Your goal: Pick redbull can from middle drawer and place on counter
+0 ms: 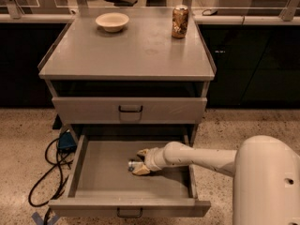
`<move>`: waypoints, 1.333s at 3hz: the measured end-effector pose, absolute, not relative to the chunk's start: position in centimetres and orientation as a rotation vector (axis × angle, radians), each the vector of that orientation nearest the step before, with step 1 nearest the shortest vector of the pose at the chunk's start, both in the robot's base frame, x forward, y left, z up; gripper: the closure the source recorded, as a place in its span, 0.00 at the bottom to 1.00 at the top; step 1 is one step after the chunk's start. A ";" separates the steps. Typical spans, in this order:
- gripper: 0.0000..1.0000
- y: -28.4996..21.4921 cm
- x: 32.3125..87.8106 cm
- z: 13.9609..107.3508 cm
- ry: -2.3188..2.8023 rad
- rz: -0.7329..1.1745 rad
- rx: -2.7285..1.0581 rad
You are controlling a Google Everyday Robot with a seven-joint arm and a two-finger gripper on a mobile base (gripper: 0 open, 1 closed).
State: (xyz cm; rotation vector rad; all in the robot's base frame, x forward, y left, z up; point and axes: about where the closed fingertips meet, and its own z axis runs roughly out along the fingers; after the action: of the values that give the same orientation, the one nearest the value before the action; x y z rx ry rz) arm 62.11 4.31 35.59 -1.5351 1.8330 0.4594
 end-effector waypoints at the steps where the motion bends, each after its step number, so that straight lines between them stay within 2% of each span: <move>1: 0.65 4.3 62.1 35.6 1.833 0.459 -1.535; 2: 0.89 3.9 61.3 36.8 1.847 0.413 -1.523; 3: 1.00 2.9 61.6 40.7 1.925 0.290 -1.458; 4: 1.00 0.8 60.7 45.1 1.992 0.179 -1.426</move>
Offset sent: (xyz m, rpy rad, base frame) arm -0.0449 -0.0292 0.0723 -0.1257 -0.1084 -0.1510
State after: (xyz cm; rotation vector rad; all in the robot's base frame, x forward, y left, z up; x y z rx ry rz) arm 60.73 0.75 45.10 -1.4262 1.9917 0.1790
